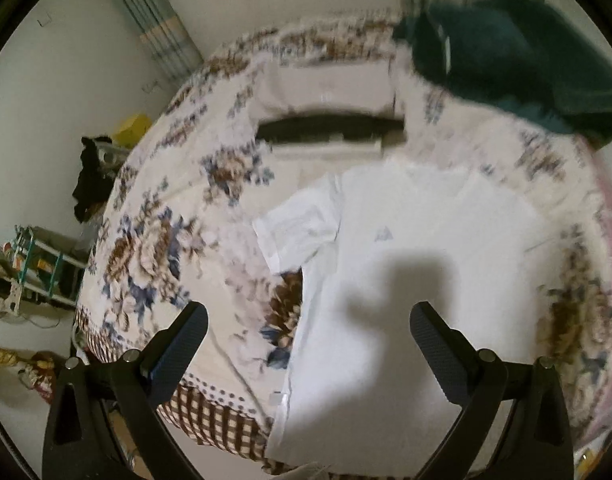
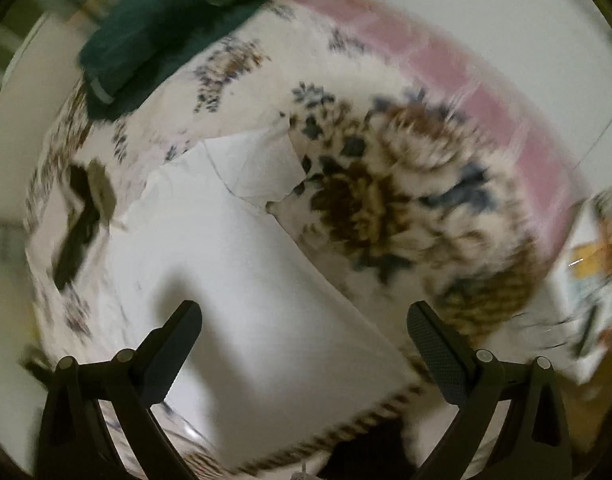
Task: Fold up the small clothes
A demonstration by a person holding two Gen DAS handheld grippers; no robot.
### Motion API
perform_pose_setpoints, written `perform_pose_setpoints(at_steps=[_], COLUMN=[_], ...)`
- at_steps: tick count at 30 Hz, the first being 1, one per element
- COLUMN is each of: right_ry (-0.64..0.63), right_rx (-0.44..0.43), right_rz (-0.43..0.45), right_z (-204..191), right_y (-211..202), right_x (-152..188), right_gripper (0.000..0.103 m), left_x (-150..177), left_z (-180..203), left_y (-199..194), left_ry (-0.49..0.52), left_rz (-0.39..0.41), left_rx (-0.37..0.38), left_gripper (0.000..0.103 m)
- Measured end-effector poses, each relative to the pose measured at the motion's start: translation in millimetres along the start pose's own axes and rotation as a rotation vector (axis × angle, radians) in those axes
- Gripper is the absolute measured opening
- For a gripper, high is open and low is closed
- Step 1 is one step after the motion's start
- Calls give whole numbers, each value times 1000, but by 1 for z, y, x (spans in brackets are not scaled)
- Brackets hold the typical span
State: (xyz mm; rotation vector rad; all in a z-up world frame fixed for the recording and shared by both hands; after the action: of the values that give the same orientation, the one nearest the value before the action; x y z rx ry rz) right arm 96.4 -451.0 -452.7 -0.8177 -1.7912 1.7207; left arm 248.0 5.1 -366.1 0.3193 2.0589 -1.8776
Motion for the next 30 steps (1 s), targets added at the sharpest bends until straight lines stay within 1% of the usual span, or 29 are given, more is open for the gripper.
perform_pose_setpoints(at_steps=[1, 3, 4, 5, 7, 8, 9, 10, 12, 13, 14, 15, 16, 17, 18, 20, 21, 23, 25, 26, 28, 29, 30], right_ry=[41, 118, 176, 216, 298, 337, 365, 403, 431, 432, 429, 418, 395, 371, 355, 297, 244, 118, -20, -155, -389, -500, -648], right_rx=[-39, -92, -155, -195, -263, -296, -318, -361, -421, -440, -453, -454, -430, -401, -384, -338, -316, -283, -261, -239, -213, -203, -183], right_rz=[-23, -62, -86, -106, -134, -147, -164, -177, -172, -151, -123, -78, -59, -40, -11, 41, 75, 128, 168, 200, 237, 234, 188], right_z=[2, 3, 3, 1, 1, -1, -7, -11, -23, -29, -33, -40, -45, -51, -57, -71, -84, -121, -165, -205, -269, -296, -327], right_y=[28, 77, 112, 138, 185, 208, 222, 247, 274, 281, 284, 284, 283, 282, 277, 268, 259, 239, 219, 208, 196, 197, 205], right_x=[-12, -26, -38, -44, -56, -61, -62, -69, -78, -83, -86, -90, -91, -91, -91, -91, -89, -84, -71, -56, -22, 0, 32], right_gripper=[100, 90, 82, 78, 78, 78, 78, 78, 78, 78, 73, 62, 27, 5, 5, 5, 5, 5, 4, 4, 4, 5, 5], left_x=[4, 13, 16, 20, 34, 39, 42, 47, 57, 58, 59, 61, 63, 64, 65, 67, 68, 68, 70, 71, 73, 75, 76], left_z=[3, 9, 10, 12, 16, 16, 17, 18, 19, 20, 21, 21, 21, 21, 21, 18, 15, 11, 5, 2, -4, -8, -12], left_y=[18, 58, 73, 91, 133, 150, 162, 178, 203, 211, 217, 223, 226, 228, 228, 225, 223, 220, 216, 214, 213, 213, 214], left_ry=[-14, -49, -60, -69, -90, -104, -115, -127, -143, -150, -158, -164, -169, -171, -171, -173, -173, -169, -155, -144, -119, -109, -107], left_rz=[-18, -58, -76, -96, -141, -157, -171, -187, -214, -219, -218, -216, -213, -207, -201, -177, -168, -153, -138, -131, -126, -127, -131], left_rx=[-6, -6, -3, -6, -21, -22, -24, -26, -24, -17, -7, 2, 13, 23, 31, 50, 53, 59, 56, 54, 48, 47, 51], left_gripper=[103, 103, 103, 103, 103, 103, 103, 103, 103, 103, 103, 103, 103, 103, 103, 103, 103, 103, 103, 103, 103, 103, 103])
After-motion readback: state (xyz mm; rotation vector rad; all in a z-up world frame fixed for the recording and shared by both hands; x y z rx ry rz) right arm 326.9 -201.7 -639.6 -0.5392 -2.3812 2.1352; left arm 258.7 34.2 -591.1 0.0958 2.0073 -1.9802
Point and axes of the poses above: each gripper's, at about its wrist camera, not at the fingertips, and y roughly the way its jaws point, z to its right, x to its underside, the point moved 8 cm from there along y, roughly the way its jaws point, and after that the axes turned 10 degrees about x, right-handed, at the moved point
